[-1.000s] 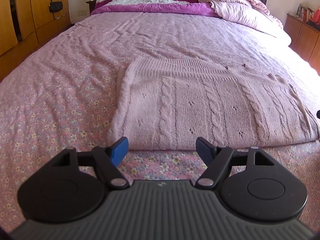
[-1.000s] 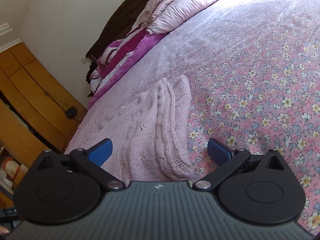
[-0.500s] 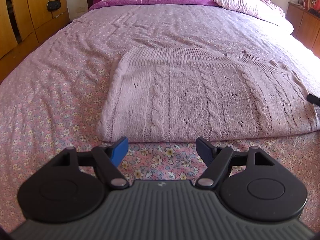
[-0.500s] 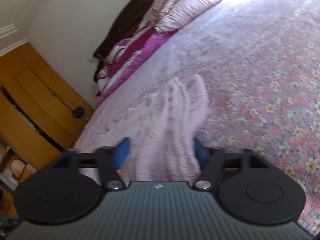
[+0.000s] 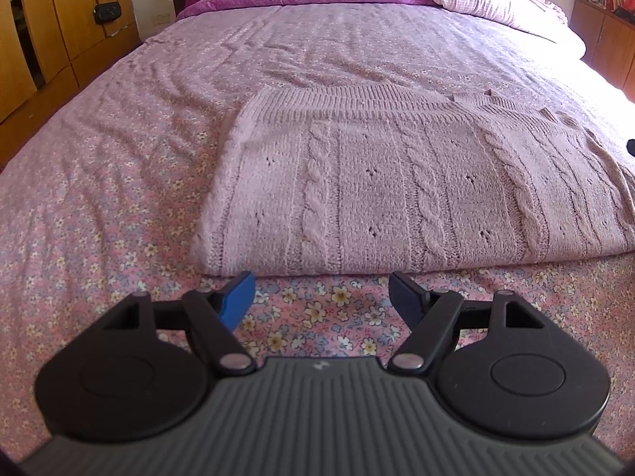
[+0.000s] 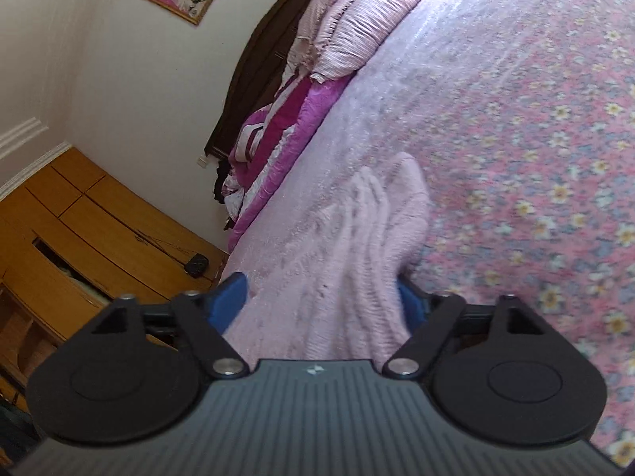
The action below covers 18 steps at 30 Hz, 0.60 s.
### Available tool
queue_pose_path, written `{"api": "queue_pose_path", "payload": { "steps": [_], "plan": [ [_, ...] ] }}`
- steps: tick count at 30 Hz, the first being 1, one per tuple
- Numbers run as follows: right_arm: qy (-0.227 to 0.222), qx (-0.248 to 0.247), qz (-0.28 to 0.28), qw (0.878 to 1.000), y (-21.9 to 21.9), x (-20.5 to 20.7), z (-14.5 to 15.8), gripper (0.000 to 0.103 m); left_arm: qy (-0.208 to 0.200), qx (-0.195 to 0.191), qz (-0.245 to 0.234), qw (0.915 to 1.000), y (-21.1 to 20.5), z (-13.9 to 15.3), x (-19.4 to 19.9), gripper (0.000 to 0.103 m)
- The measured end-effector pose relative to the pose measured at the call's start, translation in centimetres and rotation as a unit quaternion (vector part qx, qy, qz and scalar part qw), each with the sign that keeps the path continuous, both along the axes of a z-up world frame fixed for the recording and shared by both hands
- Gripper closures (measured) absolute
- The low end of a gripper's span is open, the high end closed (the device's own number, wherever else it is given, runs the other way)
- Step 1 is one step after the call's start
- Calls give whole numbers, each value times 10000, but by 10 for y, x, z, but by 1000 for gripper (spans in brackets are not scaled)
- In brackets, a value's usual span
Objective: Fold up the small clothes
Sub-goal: 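Grasp the edge of the folded cardigan with the right tool, then lift the cardigan edge with the right tool and fold it over the rest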
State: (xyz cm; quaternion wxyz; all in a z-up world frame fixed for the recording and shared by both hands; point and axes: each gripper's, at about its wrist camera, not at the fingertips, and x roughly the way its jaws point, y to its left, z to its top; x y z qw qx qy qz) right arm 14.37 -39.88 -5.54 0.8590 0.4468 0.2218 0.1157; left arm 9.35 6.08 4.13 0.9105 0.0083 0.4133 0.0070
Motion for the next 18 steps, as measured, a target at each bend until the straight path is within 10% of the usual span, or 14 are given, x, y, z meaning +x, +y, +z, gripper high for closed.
{"api": "queue_pose_path", "payload": {
  "steps": [3,5,7,18],
  "plan": [
    [19,-274,8,9996,8,5,1,27,-24,9,20,10000,3,3,-1,27],
    [137,3,3,9999,4,8,-4,62,-42,40,17,10000,5,5,-1,27],
    [111,157,-67,9998,0,6,-5,73,-81,71,24,9999,7,8,-1,27],
    [-435,-58,299,9986,28,10,48,84,-239,24,173,9996,30,24,-6,27]
  ]
}}
